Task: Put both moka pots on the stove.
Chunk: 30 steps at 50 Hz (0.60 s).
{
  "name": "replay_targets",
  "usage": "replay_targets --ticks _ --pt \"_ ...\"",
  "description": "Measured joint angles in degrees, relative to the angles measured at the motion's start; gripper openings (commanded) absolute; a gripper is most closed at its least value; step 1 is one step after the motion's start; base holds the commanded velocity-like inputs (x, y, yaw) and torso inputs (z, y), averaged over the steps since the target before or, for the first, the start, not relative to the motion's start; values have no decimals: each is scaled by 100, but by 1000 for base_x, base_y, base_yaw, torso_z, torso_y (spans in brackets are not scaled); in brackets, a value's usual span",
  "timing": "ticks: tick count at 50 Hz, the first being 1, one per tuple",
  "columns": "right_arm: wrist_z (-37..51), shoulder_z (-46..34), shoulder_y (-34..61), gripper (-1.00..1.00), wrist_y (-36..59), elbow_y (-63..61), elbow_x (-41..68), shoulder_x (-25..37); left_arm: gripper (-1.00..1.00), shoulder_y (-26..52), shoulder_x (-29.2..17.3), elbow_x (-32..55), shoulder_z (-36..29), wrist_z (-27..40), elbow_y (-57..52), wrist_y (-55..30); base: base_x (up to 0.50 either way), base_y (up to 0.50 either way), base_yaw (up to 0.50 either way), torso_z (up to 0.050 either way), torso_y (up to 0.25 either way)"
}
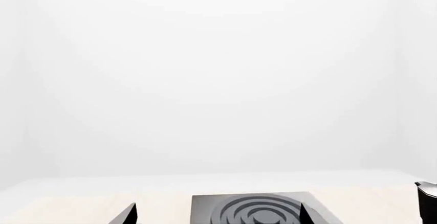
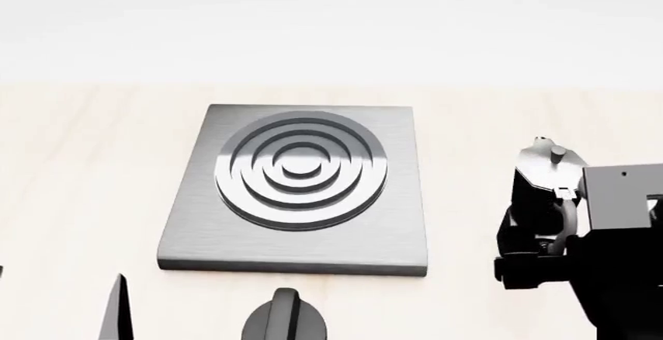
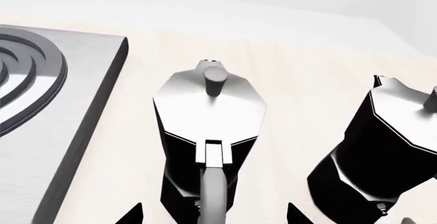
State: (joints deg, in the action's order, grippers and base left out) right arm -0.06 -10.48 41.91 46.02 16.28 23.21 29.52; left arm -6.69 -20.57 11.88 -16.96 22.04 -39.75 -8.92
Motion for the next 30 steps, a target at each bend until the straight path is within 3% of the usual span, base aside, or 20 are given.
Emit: replay_targets --ticks 12,13,30 --pt "-34 -43 19 100 -160 201 -40 -61 100 14 -12 5 -27 14 18 10 0 0 0 0 0" --pt "-36 -45 19 -100 -173 211 -42 -64 100 16 -13 6 -29 16 19 9 0 0 0 0 0" --pt "-6 -16 -36 -100 -241 155 80 -82 100 22 -38 12 -65 39 26 19 0 0 0 0 0"
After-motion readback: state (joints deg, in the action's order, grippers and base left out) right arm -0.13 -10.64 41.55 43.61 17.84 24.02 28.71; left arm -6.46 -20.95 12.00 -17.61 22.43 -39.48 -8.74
